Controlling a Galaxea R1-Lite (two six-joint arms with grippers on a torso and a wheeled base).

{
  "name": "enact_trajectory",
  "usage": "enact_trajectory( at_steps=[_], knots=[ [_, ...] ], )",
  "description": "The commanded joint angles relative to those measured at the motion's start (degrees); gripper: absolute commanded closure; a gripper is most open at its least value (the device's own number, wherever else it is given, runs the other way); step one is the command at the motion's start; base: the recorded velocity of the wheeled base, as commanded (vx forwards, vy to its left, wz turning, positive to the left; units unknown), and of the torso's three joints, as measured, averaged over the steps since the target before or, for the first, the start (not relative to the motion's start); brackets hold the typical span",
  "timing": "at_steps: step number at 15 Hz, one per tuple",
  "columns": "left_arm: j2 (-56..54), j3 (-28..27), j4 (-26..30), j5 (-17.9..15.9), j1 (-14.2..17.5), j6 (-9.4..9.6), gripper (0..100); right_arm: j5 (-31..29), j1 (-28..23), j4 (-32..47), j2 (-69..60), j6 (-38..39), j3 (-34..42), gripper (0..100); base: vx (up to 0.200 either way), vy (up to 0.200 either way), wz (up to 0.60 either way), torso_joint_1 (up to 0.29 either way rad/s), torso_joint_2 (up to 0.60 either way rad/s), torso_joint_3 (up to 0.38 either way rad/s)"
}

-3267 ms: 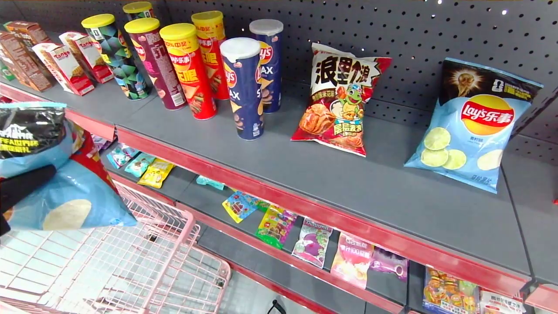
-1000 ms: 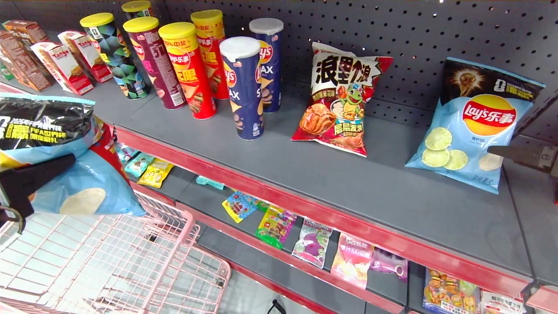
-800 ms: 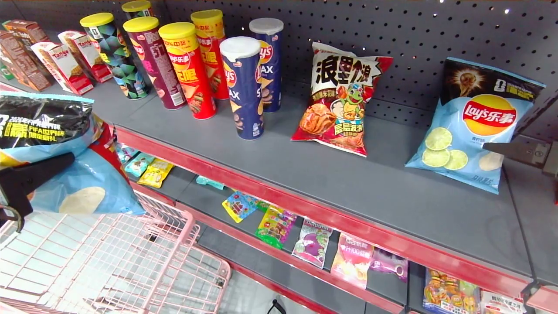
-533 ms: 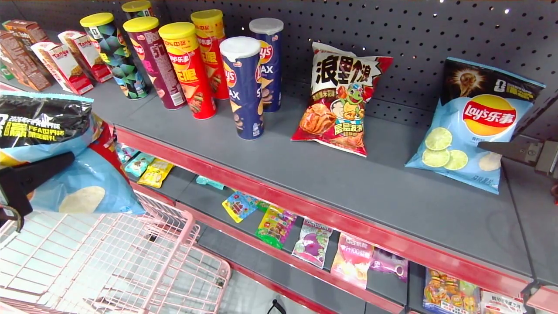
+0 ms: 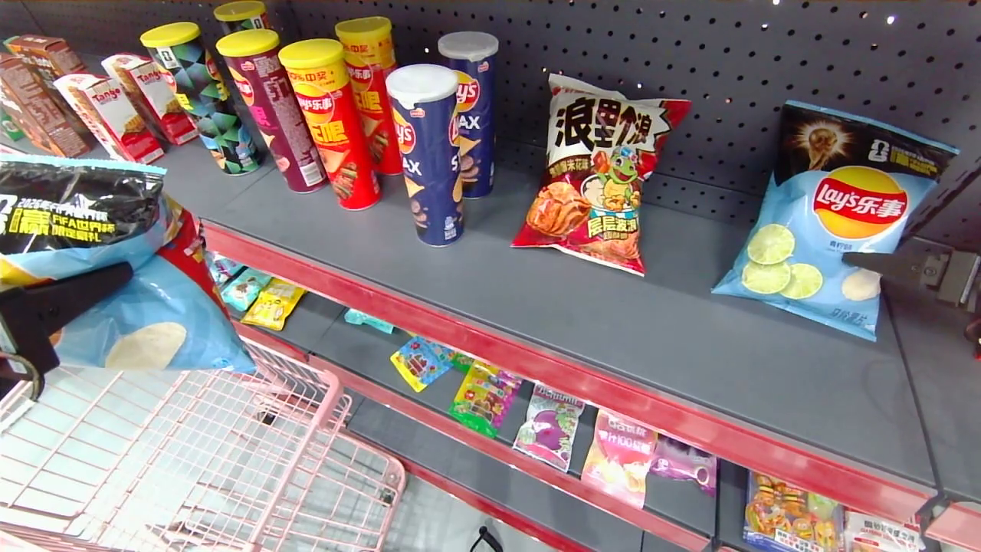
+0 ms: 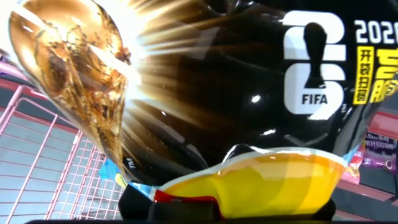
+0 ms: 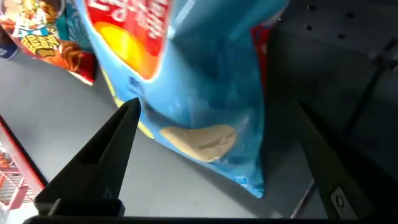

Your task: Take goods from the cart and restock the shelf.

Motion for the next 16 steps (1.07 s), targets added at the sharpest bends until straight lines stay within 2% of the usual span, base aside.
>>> enact_trajectory(
  at_steps=[1, 2, 6, 8, 12, 16],
  knots=[
    [0.30, -0.20, -0.04, -0.04, 0.04, 0.01, 100, 2.73, -0.10, -0.05, 2.62, -0.12, -0.52, 0, 0.000, 0.000, 0.00, 0.000, 0.00, 0.000],
    [0.30, -0.28, -0.04, -0.04, 0.04, 0.01, 100, 5.81, -0.28, -0.14, 3.15, -0.12, -0.61, 0, 0.000, 0.000, 0.00, 0.000, 0.00, 0.000],
    [0.21, -0.28, -0.04, -0.04, 0.04, 0.19, 100, 8.44, -0.28, -0.23, 4.91, 0.15, -1.57, 0, 0.000, 0.000, 0.00, 0.000, 0.00, 0.000],
    [0.12, -0.28, -0.04, -0.04, 0.04, 0.27, 100, 12.05, -0.37, -0.23, 5.70, 0.32, -2.45, 0, 0.000, 0.000, 0.00, 0.000, 0.00, 0.000],
    [0.30, -1.51, -0.04, -0.04, 0.04, 0.27, 100, 13.10, 0.07, -1.02, 7.55, -0.03, -3.42, 0, 0.000, 0.000, 0.00, 0.000, 0.00, 0.000],
    [0.21, -1.69, -0.04, -0.04, 0.04, 0.36, 100, 13.19, -0.19, -6.73, 10.89, -0.99, -3.33, 0, 0.000, 0.000, 0.00, 0.000, 0.00, 0.000]
  ],
)
